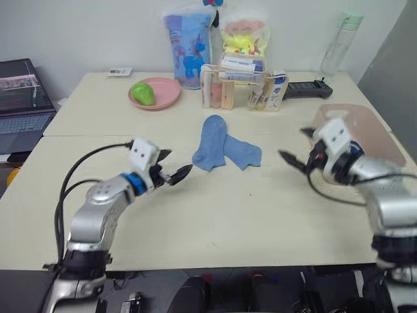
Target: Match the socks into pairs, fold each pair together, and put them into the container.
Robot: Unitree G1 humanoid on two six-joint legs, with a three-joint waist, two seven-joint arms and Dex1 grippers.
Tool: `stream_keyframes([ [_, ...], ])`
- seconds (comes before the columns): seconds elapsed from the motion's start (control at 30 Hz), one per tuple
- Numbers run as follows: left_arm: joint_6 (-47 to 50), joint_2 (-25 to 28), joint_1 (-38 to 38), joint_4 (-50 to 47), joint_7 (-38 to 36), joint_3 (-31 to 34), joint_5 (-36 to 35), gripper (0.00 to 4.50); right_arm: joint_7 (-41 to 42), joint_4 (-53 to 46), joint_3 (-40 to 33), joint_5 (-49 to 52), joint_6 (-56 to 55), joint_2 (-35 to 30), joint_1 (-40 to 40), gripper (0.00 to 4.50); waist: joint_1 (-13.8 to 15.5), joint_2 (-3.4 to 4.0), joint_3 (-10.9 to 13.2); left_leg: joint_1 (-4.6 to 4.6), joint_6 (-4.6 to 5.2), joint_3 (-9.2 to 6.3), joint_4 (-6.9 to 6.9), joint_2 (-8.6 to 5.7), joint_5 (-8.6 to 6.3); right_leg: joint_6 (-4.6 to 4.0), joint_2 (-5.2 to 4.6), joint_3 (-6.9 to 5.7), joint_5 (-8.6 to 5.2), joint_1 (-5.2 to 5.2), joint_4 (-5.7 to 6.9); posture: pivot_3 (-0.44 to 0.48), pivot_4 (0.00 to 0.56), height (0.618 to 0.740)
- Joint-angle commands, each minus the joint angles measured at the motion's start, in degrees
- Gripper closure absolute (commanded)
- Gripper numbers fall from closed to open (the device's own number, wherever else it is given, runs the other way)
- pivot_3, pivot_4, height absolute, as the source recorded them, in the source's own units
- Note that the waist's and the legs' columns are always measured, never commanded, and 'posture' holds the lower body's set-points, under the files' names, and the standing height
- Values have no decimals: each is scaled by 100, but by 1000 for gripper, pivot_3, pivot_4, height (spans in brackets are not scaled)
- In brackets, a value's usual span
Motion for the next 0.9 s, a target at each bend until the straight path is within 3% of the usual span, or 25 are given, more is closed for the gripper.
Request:
stream_keyframes([
  [0.03, -177, -152, 507, -513, 245, 362, -127, 0, -551, -542, -98, -105, -245, 276, 628, 20, 4, 1, -1, 2, 0, 0, 0, 0, 0, -1, 0, 0, 2, 1, 0, 0, 150, 740],
  [0.3, -525, -447, 1682, -963, 987, 414, 426, 0, -1191, -830, 11, -482, -1111, 668, 1947, 20, 4, 5, -5, 20, 0, 5, -10, 4, 0, -1, 3, 2, 2, 9, 2, 0, 150, 740],
  [0.47, -537, -321, 1800, -852, 653, 374, 287, 0, -1304, -889, 75, -538, -1158, 675, 2086, 20, -3, 6, -7, 26, 0, 8, -16, 4, 0, -1, 3, 4, 2, 12, 2, 0, 150, 740],
  [0.6, -636, -281, 1587, -777, 478, 420, 172, 0, -1279, -874, 72, -460, -1004, 627, 1896, 20, -11, 6, -7, 27, 0, 8, -19, 4, 0, -1, 4, 3, 1, 12, 1, 0, 150, 740],
  [0.9, -820, -27, -396, 87, -131, -820, 811, 0, -73, -1442, 302, 930, 201, 124, 903, 20, -15, 4, -7, 25, 0, 6, -19, 4, 1, -1, 6, -3, 2, 13, -2, 0, 150, 740],
])
